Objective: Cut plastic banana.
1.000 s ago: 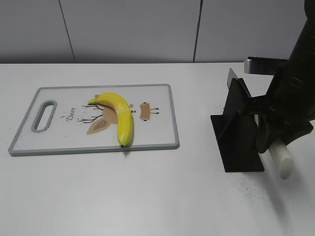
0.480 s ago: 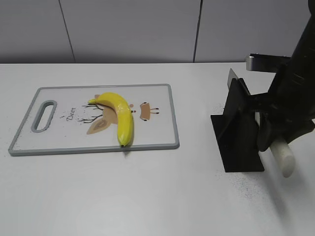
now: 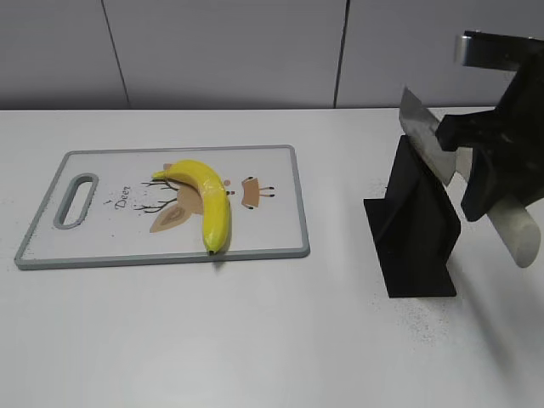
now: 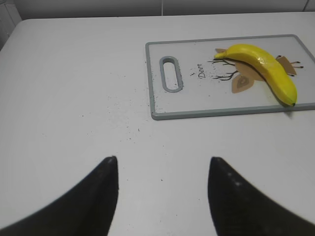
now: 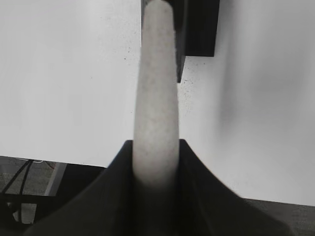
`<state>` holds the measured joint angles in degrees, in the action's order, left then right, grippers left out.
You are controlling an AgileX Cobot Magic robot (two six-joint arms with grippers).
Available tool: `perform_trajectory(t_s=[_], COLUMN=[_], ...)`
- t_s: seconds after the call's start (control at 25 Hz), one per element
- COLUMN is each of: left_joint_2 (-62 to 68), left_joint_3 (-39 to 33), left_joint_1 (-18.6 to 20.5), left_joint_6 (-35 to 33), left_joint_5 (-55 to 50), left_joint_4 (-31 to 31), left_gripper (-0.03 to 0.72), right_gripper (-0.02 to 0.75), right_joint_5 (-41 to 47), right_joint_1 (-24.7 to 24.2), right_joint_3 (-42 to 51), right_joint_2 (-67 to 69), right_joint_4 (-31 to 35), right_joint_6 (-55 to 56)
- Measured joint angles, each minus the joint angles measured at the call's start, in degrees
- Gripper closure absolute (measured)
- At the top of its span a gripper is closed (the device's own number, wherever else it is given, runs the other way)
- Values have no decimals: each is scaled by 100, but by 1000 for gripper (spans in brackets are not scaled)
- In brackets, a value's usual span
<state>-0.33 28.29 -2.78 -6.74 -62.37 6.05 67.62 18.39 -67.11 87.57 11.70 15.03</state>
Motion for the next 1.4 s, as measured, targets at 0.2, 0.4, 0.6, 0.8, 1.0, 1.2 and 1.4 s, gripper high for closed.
perform_trajectory(t_s=[0.2, 0.4, 0.6, 0.8, 1.0, 1.2, 1.4], left_joint_2=[0, 0, 0, 0, 27, 590, 1431], left_joint_3=[0, 0, 0, 0, 0, 168, 468], left_joint_1=[0, 0, 0, 0, 0, 0, 0], left_joint_6=[0, 0, 0, 0, 0, -98, -446], left_joint_5=[0, 0, 0, 0, 6, 66, 566], left_joint_4=[0, 0, 0, 0, 0, 0, 97], left_gripper=[125, 125, 125, 125, 125, 125, 125], right_gripper=[545, 545, 545, 545, 545, 545, 545], right_joint_5=[200, 219, 232, 235, 248, 265, 265], right_joint_1=[0, 0, 0, 0, 0, 0, 0], right_joint_3=[-300, -739, -1173, -1355, -1359, -1446, -1842], right_joint_2=[-132, -213, -219, -219, -213, -50, 269], right_joint_4=[-25, -80, -92, -92, -104, -115, -128], right_joint_6=[0, 0, -321, -1102, -1995, -2916, -3955])
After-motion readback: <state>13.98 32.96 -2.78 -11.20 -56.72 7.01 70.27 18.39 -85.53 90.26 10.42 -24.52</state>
